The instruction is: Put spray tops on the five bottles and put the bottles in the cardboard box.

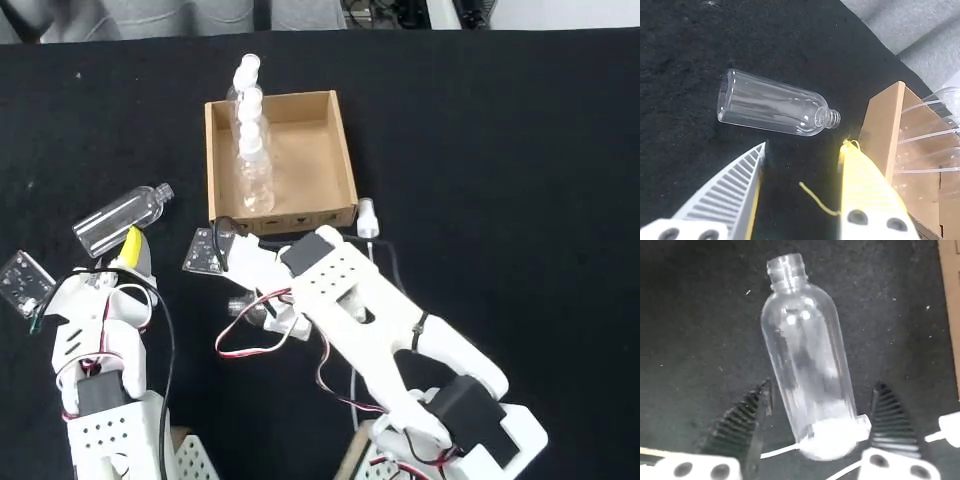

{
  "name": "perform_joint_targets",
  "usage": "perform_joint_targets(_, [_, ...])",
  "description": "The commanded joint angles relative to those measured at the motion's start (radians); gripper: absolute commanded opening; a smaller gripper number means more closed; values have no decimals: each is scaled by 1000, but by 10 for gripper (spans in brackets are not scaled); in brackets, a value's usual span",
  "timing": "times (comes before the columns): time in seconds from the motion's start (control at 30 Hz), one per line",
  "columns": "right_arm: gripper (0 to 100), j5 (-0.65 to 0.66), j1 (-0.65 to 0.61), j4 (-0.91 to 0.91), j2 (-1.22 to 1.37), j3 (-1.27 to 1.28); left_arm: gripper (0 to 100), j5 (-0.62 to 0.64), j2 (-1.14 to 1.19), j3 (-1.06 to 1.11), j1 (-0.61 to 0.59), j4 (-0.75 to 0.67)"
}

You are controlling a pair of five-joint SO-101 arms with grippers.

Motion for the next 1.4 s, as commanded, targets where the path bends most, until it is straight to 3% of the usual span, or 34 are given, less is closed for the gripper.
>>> perform_joint_targets(0.0, [276, -6, 17, 6, -50, -61, 212, -2, -9, -4, -10, -21])
perform_joint_targets(0.33, [279, 17, 15, -109, -21, -30, 212, -2, -9, -4, -10, -23])
perform_joint_targets(0.63, [279, 58, -60, -129, 73, -47, 212, -2, -9, -4, -8, -23])
perform_joint_targets(1.37, [276, 49, -60, -129, 259, -179, 212, -2, -9, -4, -8, -23])
